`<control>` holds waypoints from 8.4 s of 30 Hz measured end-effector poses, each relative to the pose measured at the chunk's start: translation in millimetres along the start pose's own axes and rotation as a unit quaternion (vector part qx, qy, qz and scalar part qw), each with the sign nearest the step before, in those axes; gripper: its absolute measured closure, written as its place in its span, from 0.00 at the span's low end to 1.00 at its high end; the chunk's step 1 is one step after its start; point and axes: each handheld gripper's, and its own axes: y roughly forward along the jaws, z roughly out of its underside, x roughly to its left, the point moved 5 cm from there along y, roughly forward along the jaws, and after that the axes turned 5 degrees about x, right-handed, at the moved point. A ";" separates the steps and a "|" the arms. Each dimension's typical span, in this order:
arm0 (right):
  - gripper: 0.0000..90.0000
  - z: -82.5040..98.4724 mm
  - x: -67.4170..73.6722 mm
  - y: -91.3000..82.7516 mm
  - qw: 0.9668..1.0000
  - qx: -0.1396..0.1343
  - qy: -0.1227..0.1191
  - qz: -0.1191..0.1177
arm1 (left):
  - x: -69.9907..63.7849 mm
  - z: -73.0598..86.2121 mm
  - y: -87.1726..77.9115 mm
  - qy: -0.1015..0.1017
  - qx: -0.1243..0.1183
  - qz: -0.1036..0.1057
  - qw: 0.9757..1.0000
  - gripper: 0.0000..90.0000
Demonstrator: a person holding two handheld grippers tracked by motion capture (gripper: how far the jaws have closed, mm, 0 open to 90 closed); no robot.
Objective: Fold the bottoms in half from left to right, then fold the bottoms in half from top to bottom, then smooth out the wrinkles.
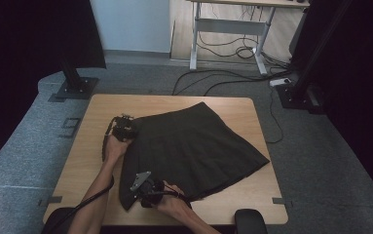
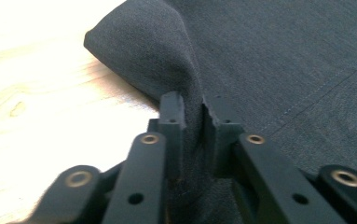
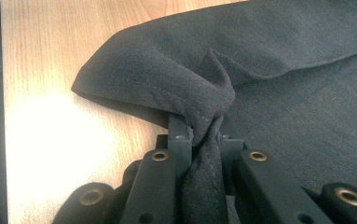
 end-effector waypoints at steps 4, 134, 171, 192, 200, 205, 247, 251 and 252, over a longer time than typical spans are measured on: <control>0.92 -0.7 0.1 -0.7 1.000 0.002 0.000 -0.004 | 1.9 -0.8 -1.4 -0.003 0.000 0.010 1.000 0.92; 0.95 174.5 -213.7 -163.9 0.911 -0.029 0.340 0.233 | -140.0 75.6 -28.6 0.172 -0.076 0.078 0.979 0.08; 0.29 199.1 -152.4 -144.5 0.925 -0.087 0.325 0.174 | -20.1 102.8 -102.6 0.093 -0.113 0.027 0.989 0.13; 0.21 213.7 -182.0 -128.9 0.921 -0.072 0.345 0.168 | -24.8 112.1 -91.7 0.076 -0.085 0.027 0.993 0.08; 0.20 166.5 -201.0 -122.7 0.932 -0.090 0.323 0.138 | -70.0 108.9 -83.6 0.122 -0.072 0.050 0.989 0.05; 0.17 139.2 -223.6 -104.3 0.934 -0.092 0.325 0.120 | -95.8 109.2 -72.3 0.132 -0.058 0.067 0.987 0.00; 0.29 144.1 -148.2 -93.3 0.945 -0.023 0.297 0.135 | -39.6 95.5 -73.0 0.081 -0.057 -0.058 0.993 0.00; 0.29 132.7 -173.4 -117.1 0.943 -0.049 0.291 0.154 | -60.4 101.6 -93.3 0.076 -0.082 -0.024 0.993 0.00; 0.29 126.5 -182.9 -120.0 0.944 -0.054 0.287 0.155 | -67.2 105.0 -94.0 0.078 -0.082 -0.021 0.993 0.00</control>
